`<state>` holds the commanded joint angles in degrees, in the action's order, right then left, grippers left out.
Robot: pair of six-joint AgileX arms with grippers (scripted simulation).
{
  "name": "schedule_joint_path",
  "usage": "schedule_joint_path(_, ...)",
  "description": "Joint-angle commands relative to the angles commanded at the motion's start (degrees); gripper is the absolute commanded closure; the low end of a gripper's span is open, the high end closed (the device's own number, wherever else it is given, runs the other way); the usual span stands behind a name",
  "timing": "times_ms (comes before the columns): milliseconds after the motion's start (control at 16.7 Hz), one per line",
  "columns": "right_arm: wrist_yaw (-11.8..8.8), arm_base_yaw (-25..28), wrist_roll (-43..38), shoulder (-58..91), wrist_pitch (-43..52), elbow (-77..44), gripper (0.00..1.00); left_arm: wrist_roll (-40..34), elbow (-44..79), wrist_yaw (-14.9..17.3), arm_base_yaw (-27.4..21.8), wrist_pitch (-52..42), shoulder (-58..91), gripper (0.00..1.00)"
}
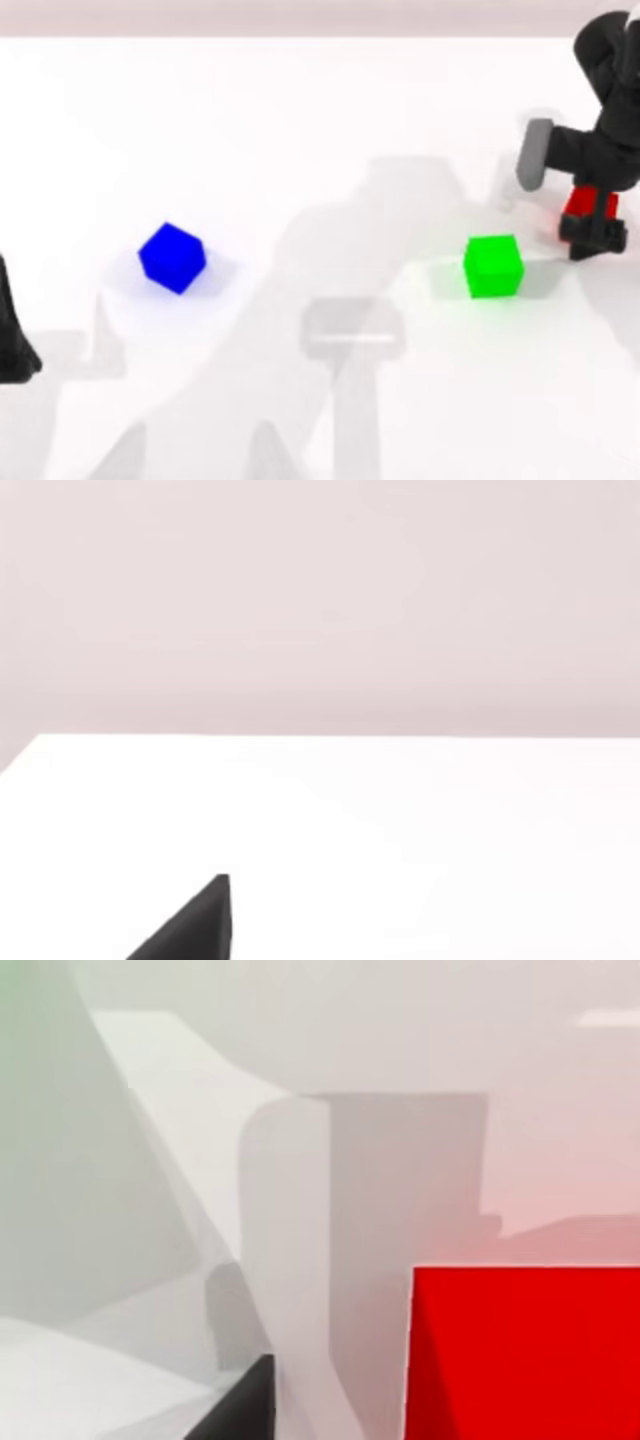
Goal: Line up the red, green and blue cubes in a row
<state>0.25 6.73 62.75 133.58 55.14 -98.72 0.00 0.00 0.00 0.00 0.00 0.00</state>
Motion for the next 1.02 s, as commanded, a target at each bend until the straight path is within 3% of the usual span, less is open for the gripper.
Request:
schedule_joint_path(300,0.00,0.00,0.00,0.00,0.00,0.00,0.98,0.00,0.00,0.00,0.00,0.00,0.00,0.00)
schedule_joint_path(1020,-0.33,0.06,-0.80,-2.48,4.01,-1.98,1.00,0.00,0.00,0.00,0.00,0.00,0.00,0.00)
